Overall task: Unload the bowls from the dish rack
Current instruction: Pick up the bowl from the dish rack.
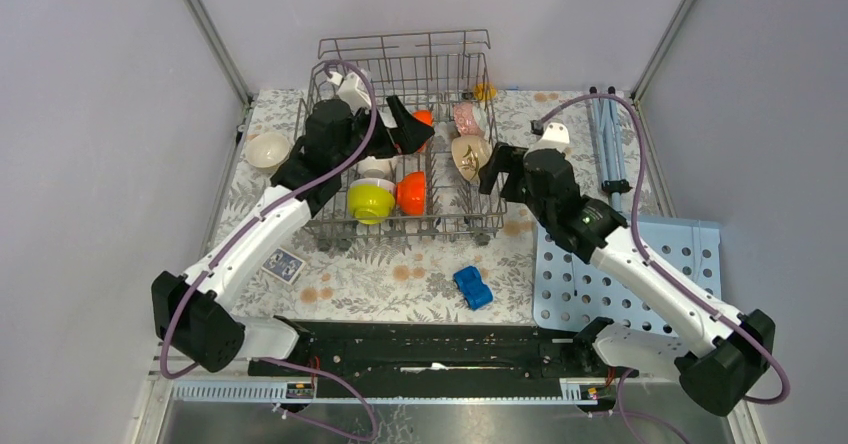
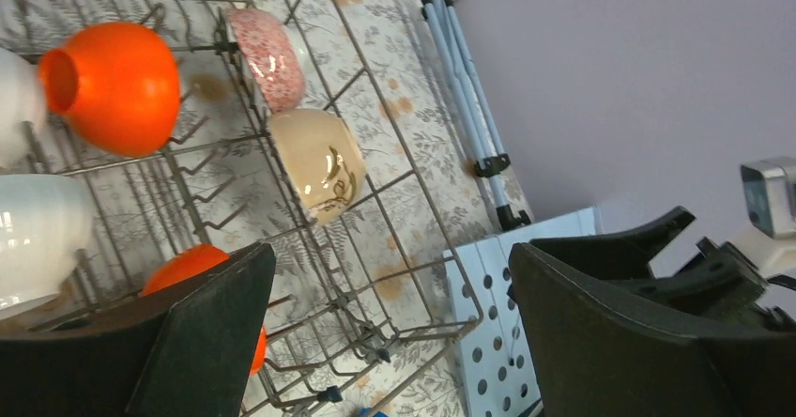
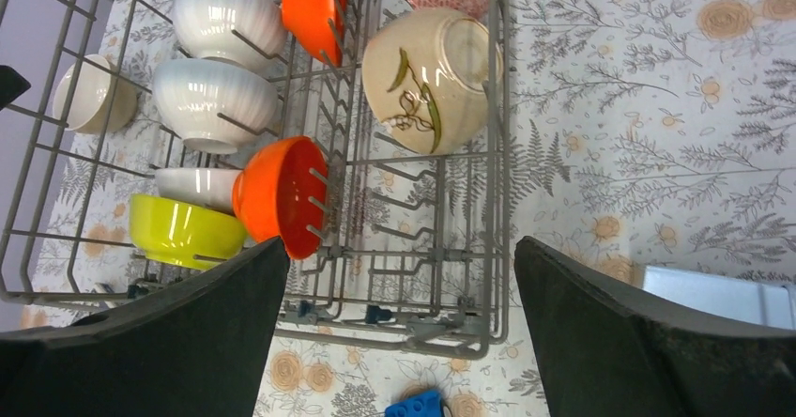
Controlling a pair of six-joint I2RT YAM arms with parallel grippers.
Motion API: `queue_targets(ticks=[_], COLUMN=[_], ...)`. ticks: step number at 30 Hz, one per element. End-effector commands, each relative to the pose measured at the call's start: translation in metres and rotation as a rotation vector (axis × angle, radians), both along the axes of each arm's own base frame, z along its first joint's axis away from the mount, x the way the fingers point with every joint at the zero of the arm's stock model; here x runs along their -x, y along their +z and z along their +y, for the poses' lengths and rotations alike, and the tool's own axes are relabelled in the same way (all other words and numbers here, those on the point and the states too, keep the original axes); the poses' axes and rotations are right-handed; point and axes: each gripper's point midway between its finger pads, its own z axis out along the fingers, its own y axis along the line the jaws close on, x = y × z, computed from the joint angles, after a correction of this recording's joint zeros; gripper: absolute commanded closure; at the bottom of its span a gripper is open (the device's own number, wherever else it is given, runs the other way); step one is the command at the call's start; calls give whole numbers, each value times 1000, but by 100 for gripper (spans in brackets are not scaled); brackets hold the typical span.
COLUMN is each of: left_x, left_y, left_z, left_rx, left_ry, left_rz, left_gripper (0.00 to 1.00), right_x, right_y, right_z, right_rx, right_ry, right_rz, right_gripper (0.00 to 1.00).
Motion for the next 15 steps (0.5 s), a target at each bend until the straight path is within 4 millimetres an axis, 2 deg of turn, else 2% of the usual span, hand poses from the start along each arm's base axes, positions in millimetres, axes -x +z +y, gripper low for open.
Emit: queue_targets(ticks=[1,3,6,8,12,14,15], left_x=[22,27,17,7,-16,-27,-35], left_y=[23,28,12,-3,-18,-28,-34], left_z=[-11,-14,-20,-32,-57,-63,-64], left_rx=[90,110,115,94,120,129,135], left_ry=[-109,-132,-132,-166,-214,-200,-176], left_rz=[-77,-149,-119,-60,35,67,83], left_gripper=[1,1,1,1,2,3,3], right_x=[-1,-1,-7,-14,-33,-46,-49], right_y=[13,12,0,-6,-14,-23,-27], right_z=[-16,-19,-28,-29,-34,-41,-38], right_rx=[-34,-12,23,32,35,-14,-51], right_ry=[-69,-76,-136,-134,-126,-134,-106], right_rz=[-88,-98,-77,-68,-59,-35,-25], right_gripper=[3,4,5,5,9,12,14])
